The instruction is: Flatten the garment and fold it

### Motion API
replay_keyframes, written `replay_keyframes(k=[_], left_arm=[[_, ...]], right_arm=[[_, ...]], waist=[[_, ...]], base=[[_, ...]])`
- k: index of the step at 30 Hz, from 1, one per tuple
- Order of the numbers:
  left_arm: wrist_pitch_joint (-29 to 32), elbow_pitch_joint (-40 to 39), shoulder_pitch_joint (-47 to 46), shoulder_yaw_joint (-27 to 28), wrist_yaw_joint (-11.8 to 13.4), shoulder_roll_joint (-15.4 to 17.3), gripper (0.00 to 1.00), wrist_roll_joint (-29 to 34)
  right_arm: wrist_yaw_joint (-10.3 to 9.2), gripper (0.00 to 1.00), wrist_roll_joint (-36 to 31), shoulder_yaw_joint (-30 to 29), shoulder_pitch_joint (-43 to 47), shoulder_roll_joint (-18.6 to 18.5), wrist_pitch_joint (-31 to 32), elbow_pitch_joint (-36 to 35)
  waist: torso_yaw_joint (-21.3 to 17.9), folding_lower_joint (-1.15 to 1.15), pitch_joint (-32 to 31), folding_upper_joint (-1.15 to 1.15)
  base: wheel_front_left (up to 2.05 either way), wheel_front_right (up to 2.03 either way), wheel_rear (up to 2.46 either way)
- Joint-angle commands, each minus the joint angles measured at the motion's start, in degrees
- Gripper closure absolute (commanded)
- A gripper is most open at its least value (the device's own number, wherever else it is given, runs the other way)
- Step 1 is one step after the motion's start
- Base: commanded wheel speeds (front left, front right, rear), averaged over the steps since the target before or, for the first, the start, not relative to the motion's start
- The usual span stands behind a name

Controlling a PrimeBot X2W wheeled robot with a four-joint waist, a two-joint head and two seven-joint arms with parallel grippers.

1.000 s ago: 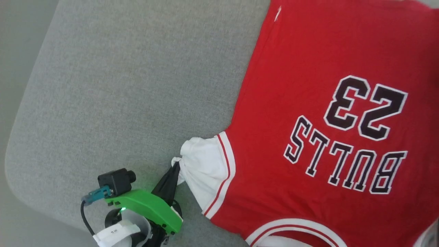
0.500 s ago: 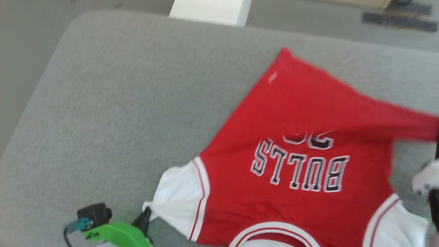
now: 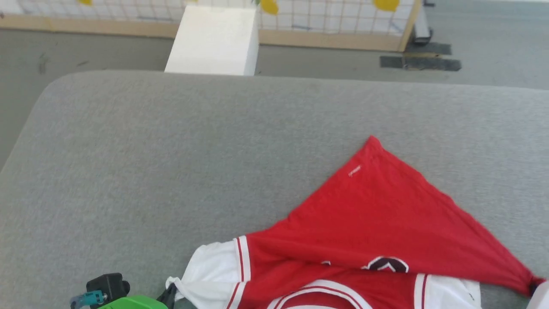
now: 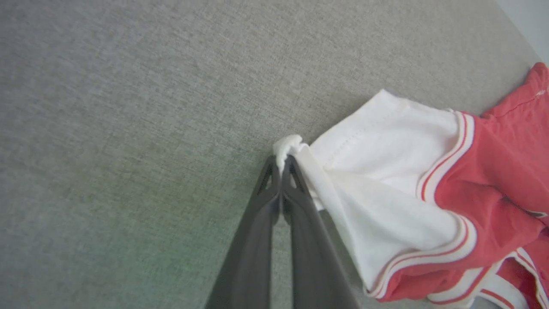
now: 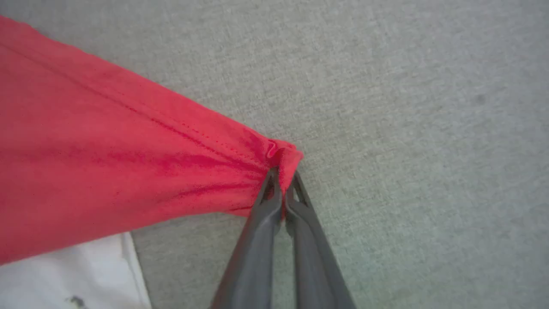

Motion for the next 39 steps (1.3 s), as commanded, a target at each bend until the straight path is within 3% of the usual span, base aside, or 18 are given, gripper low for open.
replay_keyframes(k=[1, 4, 7, 8, 9, 10, 18, 23, 27, 32, 39], left_arm=[[0.1, -0.2, 0.6, -0.1, 0.2, 0.3, 1.00, -0.2], [0.3, -0.3, 0.6, -0.4, 0.1, 0.0, 1.00, -0.6], [0.4, -0.4, 0.4, -0.6, -0.1, -0.1, 1.00, -0.9], [0.4, -0.3, 0.3, -0.7, -0.2, -0.1, 1.00, -0.9], [0.5, -0.3, 0.2, -0.7, -0.2, 0.0, 1.00, -0.8], [0.5, -0.2, 0.1, -0.8, -0.2, 0.1, 1.00, -0.8], [0.6, 0.3, -0.3, -1.4, -0.4, 0.0, 1.00, -0.9], [0.5, 0.4, -0.7, -1.6, -0.5, -0.1, 1.00, -1.0], [0.5, 0.6, -1.3, -1.9, -0.8, -0.1, 1.00, -1.1], [0.4, 0.9, -2.2, -2.4, -1.1, -0.4, 1.00, -1.2], [-0.2, 1.7, -3.4, -3.0, -1.6, -1.1, 1.00, -1.6]], right_arm=[[-0.10, 1.00, 0.9, -0.2, 1.5, 0.0, 3.1, 0.9], [-0.10, 1.00, 3.8, 0.5, 2.6, 0.0, 7.4, 2.0], [-0.10, 1.00, 5.0, 0.9, 2.9, 0.1, 7.9, 1.5], [-0.10, 0.75, 4.8, 1.0, 2.7, 0.1, 7.1, 0.9], [-0.10, 0.12, 4.5, 1.0, 2.4, 0.1, 5.7, 0.1], [-0.10, 0.00, 4.3, 1.2, 2.0, 0.1, 4.6, -0.5], [-0.10, 0.00, 0.3, 6.0, -4.6, 0.1, -13.2, -4.8], [-0.10, 0.00, 0.1, 15.1, -10.7, -0.1, -24.2, -4.2], [-0.10, 0.00, 1.0, 24.9, -15.7, -4.0, -30.6, -0.8], [-0.10, 0.00, 2.4, 32.5, -22.4, -8.1, -30.2, 7.9], [-0.10, 0.00, 4.1, 37.9, -31.5, -11.0, -20.7, 21.3]], waist=[[-1.0, 0.00, -0.9, 0.00], [-1.0, 0.00, -0.7, 0.00], [-0.8, 0.00, -0.4, 0.00], [-0.7, 0.00, -0.4, 0.00], [-0.6, 0.00, -0.4, 0.00], [-0.4, 0.00, -0.3, 0.00], [0.6, 0.00, -0.3, 0.00], [1.4, 0.00, 0.3, 0.00], [2.2, 0.00, 1.0, 0.00], [3.8, 0.00, 2.0, 0.00], [6.9, 0.00, 4.2, 0.00]], base=[[0.00, 0.00, 0.00], [0.00, 0.00, 0.00], [0.00, 0.00, 0.00], [0.00, 0.00, 0.00], [0.00, 0.00, 0.00], [0.00, 0.00, 0.00], [0.00, 0.00, 0.00], [0.00, 0.00, 0.00], [0.00, 0.00, 0.00], [0.00, 0.00, 0.00], [0.00, 0.00, 0.00]])
